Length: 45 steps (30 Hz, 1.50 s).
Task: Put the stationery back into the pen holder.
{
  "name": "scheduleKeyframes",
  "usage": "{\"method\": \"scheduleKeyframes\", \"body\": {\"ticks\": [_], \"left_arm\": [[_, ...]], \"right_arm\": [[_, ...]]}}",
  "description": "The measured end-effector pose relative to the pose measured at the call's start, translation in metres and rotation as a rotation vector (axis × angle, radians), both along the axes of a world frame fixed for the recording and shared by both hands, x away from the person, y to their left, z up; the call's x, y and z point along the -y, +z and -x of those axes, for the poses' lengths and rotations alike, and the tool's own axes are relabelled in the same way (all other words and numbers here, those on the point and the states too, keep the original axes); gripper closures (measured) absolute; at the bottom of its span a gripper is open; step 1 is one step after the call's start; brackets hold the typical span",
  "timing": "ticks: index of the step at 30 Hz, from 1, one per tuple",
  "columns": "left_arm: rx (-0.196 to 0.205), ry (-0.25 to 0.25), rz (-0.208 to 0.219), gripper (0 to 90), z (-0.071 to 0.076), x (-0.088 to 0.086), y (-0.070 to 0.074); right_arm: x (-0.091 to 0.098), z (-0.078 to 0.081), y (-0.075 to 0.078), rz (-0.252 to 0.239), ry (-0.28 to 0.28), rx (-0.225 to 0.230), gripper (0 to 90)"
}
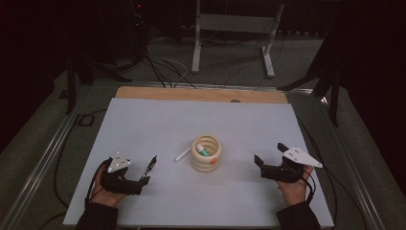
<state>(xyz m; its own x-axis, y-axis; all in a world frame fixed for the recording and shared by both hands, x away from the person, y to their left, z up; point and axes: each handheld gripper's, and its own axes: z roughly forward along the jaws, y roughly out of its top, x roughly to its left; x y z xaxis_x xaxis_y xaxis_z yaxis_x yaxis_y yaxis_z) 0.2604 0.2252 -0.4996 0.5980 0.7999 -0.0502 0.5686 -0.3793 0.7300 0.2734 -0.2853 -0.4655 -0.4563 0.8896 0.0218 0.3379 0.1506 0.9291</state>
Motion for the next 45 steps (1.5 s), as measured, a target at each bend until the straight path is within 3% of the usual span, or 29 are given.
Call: {"method": "scheduleKeyframes", "body": {"ticks": [11, 14, 17, 21, 23, 29, 37, 45], "left_arm": [[-0.082, -0.032, -0.057, 4.0, -0.003, 0.006, -0.007], [-0.084, -0.027, -0.068, 8.2, -0.002, 0.009, -0.005], [-0.093, -0.039, -0.091, 18.4, -0.002, 0.011, -0.007], [-0.123, -0.080, -0.118, 48.9, -0.002, 0.013, -0.009], [-0.114, -0.077, -0.137, 58.8, -0.003, 0.014, -0.009], [-0.103, -0.093, -0.156, 79.8, -0.007, 0.017, -0.009], [-0.070, -0.103, -0.167, 80.3, -0.018, 0.026, -0.009], [-0.054, -0.090, -0.137, 80.3, -0.022, 0.027, -0.002]], "right_arm": [[0.000, 0.000, 0.000, 0.000, 0.003, 0.002, 0.1], [0.000, 0.000, 0.000, 0.000, 0.002, 0.002, 0.1], [0.000, 0.000, 0.000, -0.002, 0.003, 0.001, 0.1], [0.000, 0.000, 0.000, -0.002, 0.003, 0.002, 0.1], [0.000, 0.000, 0.000, -0.003, 0.004, 0.002, 0.1], [-0.002, -0.001, -0.001, -0.002, 0.008, -0.001, 0.1], [-0.003, -0.001, -0.002, 0.000, 0.015, -0.003, 0.1], [-0.003, -0.001, -0.001, -0.011, 0.013, -0.002, 0.2]]}}
